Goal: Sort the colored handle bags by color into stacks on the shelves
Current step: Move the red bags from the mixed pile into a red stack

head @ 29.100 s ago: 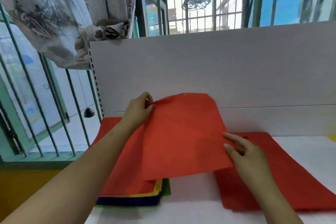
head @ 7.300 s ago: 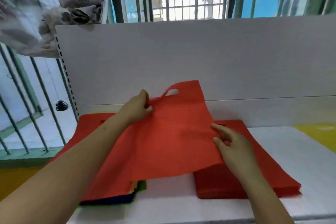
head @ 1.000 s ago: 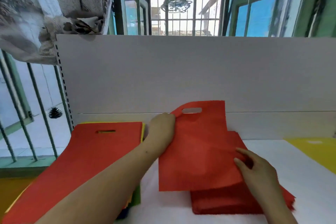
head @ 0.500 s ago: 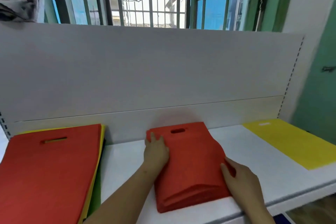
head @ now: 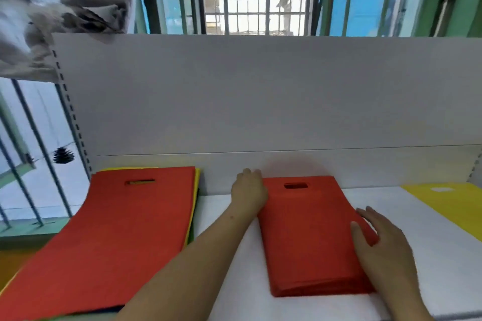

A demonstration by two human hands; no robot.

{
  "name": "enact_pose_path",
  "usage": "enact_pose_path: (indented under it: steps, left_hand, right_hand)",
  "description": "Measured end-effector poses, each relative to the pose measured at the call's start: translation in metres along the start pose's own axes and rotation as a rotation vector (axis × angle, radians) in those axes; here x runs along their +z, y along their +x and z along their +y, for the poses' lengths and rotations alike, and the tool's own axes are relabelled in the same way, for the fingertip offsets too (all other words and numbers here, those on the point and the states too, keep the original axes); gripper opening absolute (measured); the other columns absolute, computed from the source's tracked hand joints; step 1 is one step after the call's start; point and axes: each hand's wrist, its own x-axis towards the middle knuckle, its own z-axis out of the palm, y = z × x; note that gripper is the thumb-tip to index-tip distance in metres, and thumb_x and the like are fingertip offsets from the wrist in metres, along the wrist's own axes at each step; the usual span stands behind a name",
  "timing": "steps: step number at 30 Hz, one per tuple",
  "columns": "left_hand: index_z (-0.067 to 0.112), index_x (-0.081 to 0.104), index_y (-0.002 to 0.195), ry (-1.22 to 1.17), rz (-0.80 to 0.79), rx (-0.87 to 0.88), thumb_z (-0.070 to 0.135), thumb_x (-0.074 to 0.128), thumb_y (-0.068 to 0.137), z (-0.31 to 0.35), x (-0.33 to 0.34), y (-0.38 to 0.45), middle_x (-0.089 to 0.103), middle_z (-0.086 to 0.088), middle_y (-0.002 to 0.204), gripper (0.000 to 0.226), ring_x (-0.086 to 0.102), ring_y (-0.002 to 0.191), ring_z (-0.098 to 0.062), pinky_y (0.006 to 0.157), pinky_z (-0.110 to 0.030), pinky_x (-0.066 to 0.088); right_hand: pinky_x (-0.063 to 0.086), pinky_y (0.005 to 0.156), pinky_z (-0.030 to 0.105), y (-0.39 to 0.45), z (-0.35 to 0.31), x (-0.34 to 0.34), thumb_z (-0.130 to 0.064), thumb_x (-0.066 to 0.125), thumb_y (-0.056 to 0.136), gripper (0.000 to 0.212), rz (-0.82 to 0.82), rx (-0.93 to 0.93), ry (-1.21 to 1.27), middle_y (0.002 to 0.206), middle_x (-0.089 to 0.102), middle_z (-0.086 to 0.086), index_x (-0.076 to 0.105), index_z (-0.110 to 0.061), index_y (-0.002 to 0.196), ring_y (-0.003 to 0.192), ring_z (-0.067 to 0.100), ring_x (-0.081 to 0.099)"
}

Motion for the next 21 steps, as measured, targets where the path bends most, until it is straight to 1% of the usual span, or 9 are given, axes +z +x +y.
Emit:
enact_pose_path:
  steps: [5, 7, 8, 10, 12, 15, 16, 18, 21]
  left_hand:
    - [0.007, 0.056, 0.122, 0.002, 0.145, -0.002, 0.016, 0.049, 0.087, -0.048, -0.077, 0.005, 0.055, -0.018, 0.119, 0.037, 0.051, 0.114, -0.037, 0.091, -0.043, 0.046]
    - [0.008, 0.054, 0.128, 0.044, 0.184, -0.015, 0.016, 0.050, 0.088, -0.083, -0.106, 0.000, 0.054, -0.018, 0.122, 0.041, 0.049, 0.115, -0.037, 0.093, -0.044, 0.046]
    - [0.010, 0.052, 0.133, 0.076, 0.198, -0.030, 0.015, 0.050, 0.088, -0.102, -0.120, -0.004, 0.053, -0.017, 0.125, 0.045, 0.049, 0.117, -0.036, 0.094, -0.044, 0.046]
    - [0.014, 0.045, 0.141, 0.152, 0.200, -0.080, 0.011, 0.051, 0.086, -0.144, -0.145, -0.012, 0.048, -0.015, 0.133, 0.056, 0.046, 0.120, -0.035, 0.095, -0.044, 0.044]
    - [0.018, 0.034, 0.149, 0.191, 0.157, -0.151, 0.011, 0.054, 0.086, -0.189, -0.161, -0.019, 0.039, -0.013, 0.145, 0.067, 0.039, 0.130, -0.035, 0.101, -0.047, 0.043]
    - [0.024, 0.008, 0.157, 0.200, 0.010, -0.260, 0.034, 0.053, 0.095, -0.256, -0.157, -0.045, 0.011, -0.003, 0.163, 0.078, 0.011, 0.149, -0.030, 0.114, -0.054, 0.027]
    - [0.025, 0.002, 0.157, 0.201, -0.035, -0.296, 0.042, 0.049, 0.097, -0.271, -0.149, -0.058, 0.003, 0.004, 0.165, 0.077, 0.001, 0.151, -0.026, 0.116, -0.056, 0.023]
    - [0.028, 0.000, 0.157, 0.168, -0.030, -0.331, 0.050, 0.042, 0.099, -0.290, -0.134, -0.075, -0.004, 0.011, 0.164, 0.074, -0.009, 0.151, -0.019, 0.117, -0.057, 0.017]
    - [0.025, 0.004, 0.157, 0.186, 0.065, -0.320, 0.049, 0.041, 0.100, -0.291, -0.126, -0.076, -0.002, 0.009, 0.164, 0.072, -0.008, 0.151, -0.018, 0.118, -0.053, 0.014]
  right_hand:
    - [0.028, 0.110, 0.028, -0.032, -0.088, 0.052, -0.026, 0.067, 0.087, 0.041, -0.213, -0.291, 0.215, 0.138, 0.055, -0.004, 0.060, -0.026, 0.128, 0.131, 0.013, 0.046]
    - [0.026, 0.112, 0.026, -0.048, -0.119, 0.076, -0.041, 0.064, 0.087, 0.054, -0.366, -0.411, 0.221, 0.146, 0.046, -0.011, 0.050, -0.030, 0.138, 0.135, 0.007, 0.039]
    - [0.024, 0.114, 0.027, -0.055, -0.134, 0.087, -0.057, 0.059, 0.085, 0.065, -0.434, -0.474, 0.206, 0.150, 0.038, -0.016, 0.042, -0.033, 0.143, 0.138, 0.003, 0.032]
    - [0.019, 0.117, 0.028, -0.067, -0.159, 0.107, -0.086, 0.036, 0.074, 0.089, -0.515, -0.612, 0.191, 0.154, 0.019, -0.024, 0.026, -0.039, 0.149, 0.141, -0.004, 0.019]
    - [0.014, 0.120, 0.031, -0.074, -0.181, 0.121, -0.093, 0.022, 0.069, 0.096, -0.567, -0.683, 0.171, 0.155, 0.007, -0.026, 0.014, -0.043, 0.151, 0.142, -0.004, 0.010]
    - [0.004, 0.121, 0.043, -0.083, -0.196, 0.143, -0.099, 0.005, 0.059, 0.102, -0.723, -0.744, -0.031, 0.153, -0.008, -0.029, -0.004, -0.051, 0.149, 0.145, 0.005, -0.002]
    - [0.003, 0.121, 0.045, -0.088, -0.195, 0.151, -0.101, -0.003, 0.051, 0.108, -0.793, -0.753, -0.108, 0.152, -0.008, -0.031, -0.003, -0.054, 0.148, 0.147, 0.010, -0.001]
    - [0.004, 0.120, 0.047, -0.095, -0.191, 0.165, -0.103, -0.009, 0.040, 0.116, -0.898, -0.718, -0.141, 0.149, -0.006, -0.036, 0.007, -0.057, 0.145, 0.149, 0.014, 0.004]
    - [0.003, 0.120, 0.046, -0.093, -0.189, 0.169, -0.102, -0.010, 0.037, 0.118, -0.908, -0.687, -0.144, 0.153, -0.003, -0.034, 0.011, -0.058, 0.144, 0.149, 0.016, 0.004]
